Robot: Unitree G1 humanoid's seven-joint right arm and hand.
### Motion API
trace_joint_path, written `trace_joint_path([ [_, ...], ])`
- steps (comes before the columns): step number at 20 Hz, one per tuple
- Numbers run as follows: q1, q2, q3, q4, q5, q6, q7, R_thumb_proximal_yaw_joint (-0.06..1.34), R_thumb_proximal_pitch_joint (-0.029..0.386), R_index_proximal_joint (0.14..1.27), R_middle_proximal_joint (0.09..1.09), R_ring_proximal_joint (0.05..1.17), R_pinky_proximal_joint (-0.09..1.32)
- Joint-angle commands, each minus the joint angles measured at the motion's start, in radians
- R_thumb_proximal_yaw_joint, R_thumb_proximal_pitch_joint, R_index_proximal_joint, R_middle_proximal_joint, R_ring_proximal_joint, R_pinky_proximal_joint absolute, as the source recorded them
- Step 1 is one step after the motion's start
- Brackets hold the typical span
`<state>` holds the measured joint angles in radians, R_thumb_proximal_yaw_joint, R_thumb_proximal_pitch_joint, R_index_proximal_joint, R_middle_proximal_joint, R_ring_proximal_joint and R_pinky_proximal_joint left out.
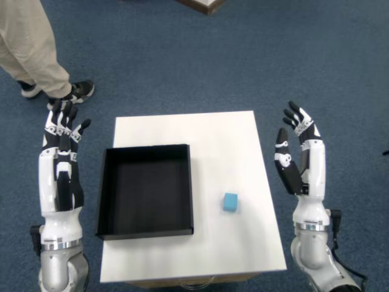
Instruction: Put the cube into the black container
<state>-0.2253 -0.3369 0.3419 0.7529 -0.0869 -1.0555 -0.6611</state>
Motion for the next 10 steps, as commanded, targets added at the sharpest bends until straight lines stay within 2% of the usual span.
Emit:
trace_joint_path([
  [1, -0.025, -0.019, -0.037, -0.055, -0.03, -0.053, -0.041, 0.56, 0.225, 0.3, 0.24, 0.34, 0.38],
  [3, -0.023, -0.019, -0.043, -0.069, -0.053, -0.05, -0.055, 0.58, 0.193, 0.3, 0.24, 0.33, 0.38],
  [8, -0.005, -0.011, -0.044, -0.085, -0.094, -0.036, -0.077, 0.6, 0.172, 0.3, 0.24, 0.32, 0.36],
  [10, -0.01, -0.016, -0.047, -0.092, -0.11, -0.018, -0.079, 0.61, 0.142, 0.32, 0.23, 0.3, 0.33],
])
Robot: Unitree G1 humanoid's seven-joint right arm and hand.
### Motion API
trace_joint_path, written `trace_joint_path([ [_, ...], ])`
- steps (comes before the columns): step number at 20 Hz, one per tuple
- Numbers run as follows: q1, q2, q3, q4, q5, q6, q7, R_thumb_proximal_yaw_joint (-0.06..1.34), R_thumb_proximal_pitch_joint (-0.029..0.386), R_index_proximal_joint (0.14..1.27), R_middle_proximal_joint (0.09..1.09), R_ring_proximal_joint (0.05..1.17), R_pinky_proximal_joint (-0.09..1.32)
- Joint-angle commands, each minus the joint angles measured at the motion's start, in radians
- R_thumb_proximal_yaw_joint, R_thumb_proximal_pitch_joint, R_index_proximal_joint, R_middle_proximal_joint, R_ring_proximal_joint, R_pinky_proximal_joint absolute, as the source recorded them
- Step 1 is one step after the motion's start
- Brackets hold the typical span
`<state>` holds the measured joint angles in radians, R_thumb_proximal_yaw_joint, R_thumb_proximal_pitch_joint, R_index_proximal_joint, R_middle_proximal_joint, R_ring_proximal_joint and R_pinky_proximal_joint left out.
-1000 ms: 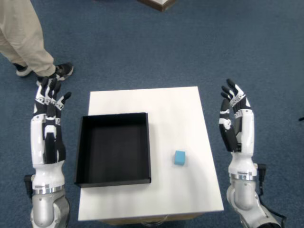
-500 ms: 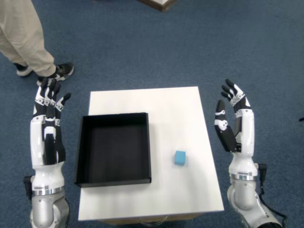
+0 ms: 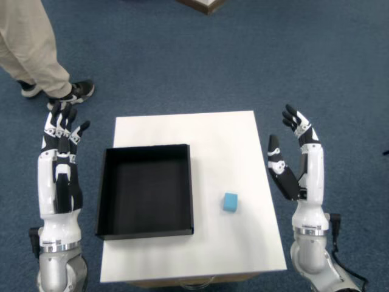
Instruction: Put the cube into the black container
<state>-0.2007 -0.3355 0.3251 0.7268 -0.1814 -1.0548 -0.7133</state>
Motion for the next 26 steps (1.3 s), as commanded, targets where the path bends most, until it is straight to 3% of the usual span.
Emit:
trace_joint_path([
  [1, -0.032, -0.019, -0.031, -0.07, -0.026, -0.009, -0.03, 0.62, 0.135, 0.32, 0.23, 0.3, 0.32],
  [11, -0.025, -0.044, -0.055, -0.101, -0.164, 0.111, -0.086, 0.62, 0.085, 0.42, 0.23, 0.25, 0.24],
  [26, -0.063, -0.062, -0.052, 0.002, -0.326, 0.136, -0.183, 0.63, 0.045, 0.45, 0.24, 0.23, 0.16],
])
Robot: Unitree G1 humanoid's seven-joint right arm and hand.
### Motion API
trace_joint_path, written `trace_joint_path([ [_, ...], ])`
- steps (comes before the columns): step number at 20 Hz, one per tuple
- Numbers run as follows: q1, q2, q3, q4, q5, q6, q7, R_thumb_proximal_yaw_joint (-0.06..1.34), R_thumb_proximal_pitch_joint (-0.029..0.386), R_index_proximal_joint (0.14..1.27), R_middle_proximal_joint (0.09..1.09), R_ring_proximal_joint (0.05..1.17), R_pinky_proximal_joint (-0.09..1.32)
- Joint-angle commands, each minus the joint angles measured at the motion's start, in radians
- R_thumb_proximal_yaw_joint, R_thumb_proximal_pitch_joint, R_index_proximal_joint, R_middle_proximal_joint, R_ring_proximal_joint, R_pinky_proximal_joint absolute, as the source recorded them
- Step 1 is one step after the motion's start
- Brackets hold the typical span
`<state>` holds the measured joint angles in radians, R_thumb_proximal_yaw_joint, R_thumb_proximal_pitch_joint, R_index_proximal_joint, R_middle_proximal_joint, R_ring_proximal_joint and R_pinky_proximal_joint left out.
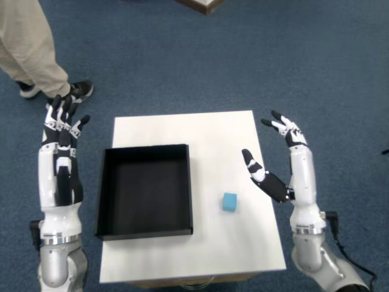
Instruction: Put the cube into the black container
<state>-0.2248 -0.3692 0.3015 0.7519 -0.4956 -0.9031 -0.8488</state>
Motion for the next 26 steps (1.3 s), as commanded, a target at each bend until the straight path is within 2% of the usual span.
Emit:
trace_joint_path([
  [1, -0.043, -0.032, -0.027, -0.014, -0.029, -0.013, -0.055, 0.63, 0.043, 0.46, 0.24, 0.23, 0.16],
  [9, -0.122, -0.052, 0.022, 0.181, -0.225, 0.079, -0.158, 0.59, 0.019, 0.46, 0.23, 0.24, 0.22],
  [15, -0.187, -0.053, 0.076, 0.282, -0.359, 0.152, -0.269, 0.55, 0.003, 0.47, 0.24, 0.26, 0.25],
  [21, -0.237, -0.026, 0.107, 0.387, -0.412, 0.197, -0.309, 0.5, -0.003, 0.46, 0.24, 0.27, 0.25],
  [26, -0.273, -0.009, 0.108, 0.466, -0.409, 0.192, -0.28, 0.47, -0.006, 0.47, 0.25, 0.26, 0.23],
])
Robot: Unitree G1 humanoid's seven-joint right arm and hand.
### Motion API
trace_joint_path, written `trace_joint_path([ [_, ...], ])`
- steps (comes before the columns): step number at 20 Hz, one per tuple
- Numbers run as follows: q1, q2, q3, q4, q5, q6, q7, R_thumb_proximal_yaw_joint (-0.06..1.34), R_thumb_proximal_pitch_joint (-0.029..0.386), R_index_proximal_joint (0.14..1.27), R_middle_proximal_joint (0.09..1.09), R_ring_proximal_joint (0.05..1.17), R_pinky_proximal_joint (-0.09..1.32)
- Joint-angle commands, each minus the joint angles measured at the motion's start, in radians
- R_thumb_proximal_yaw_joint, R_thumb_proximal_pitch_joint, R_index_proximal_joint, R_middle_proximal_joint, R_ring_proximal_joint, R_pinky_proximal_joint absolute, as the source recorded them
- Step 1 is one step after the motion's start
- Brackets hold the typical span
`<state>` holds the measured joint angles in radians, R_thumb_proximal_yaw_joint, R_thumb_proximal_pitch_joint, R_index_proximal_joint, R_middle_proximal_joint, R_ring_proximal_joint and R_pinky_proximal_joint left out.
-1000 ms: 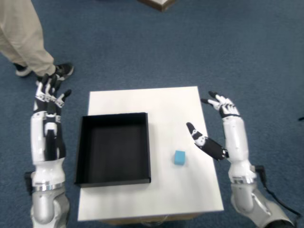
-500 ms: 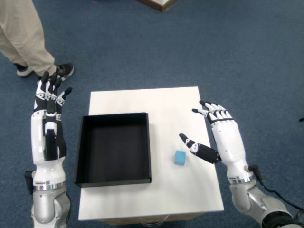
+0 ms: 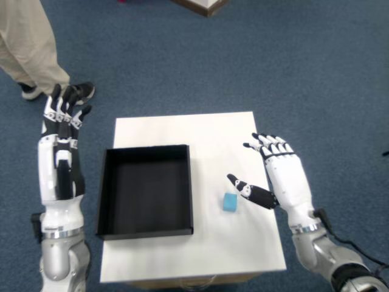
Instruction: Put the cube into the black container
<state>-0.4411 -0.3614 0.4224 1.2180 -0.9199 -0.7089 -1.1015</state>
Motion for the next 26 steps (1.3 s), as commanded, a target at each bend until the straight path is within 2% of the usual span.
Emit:
trace_joint_path([
  [1, -0.062, -0.012, -0.013, 0.024, 0.017, 0.0, -0.017, 0.47, -0.006, 0.47, 0.25, 0.26, 0.23],
  [12, -0.102, 0.012, -0.001, 0.152, 0.004, -0.012, 0.011, 0.42, -0.011, 0.51, 0.26, 0.26, 0.19],
  [15, -0.083, 0.012, 0.016, 0.162, -0.013, -0.036, -0.001, 0.42, -0.011, 0.52, 0.27, 0.27, 0.19],
  [20, -0.025, -0.036, 0.037, 0.093, -0.041, -0.154, -0.133, 0.44, -0.009, 0.52, 0.28, 0.28, 0.21],
  [26, 0.043, -0.052, 0.069, 0.041, -0.082, -0.191, -0.239, 0.45, -0.007, 0.54, 0.29, 0.29, 0.21],
])
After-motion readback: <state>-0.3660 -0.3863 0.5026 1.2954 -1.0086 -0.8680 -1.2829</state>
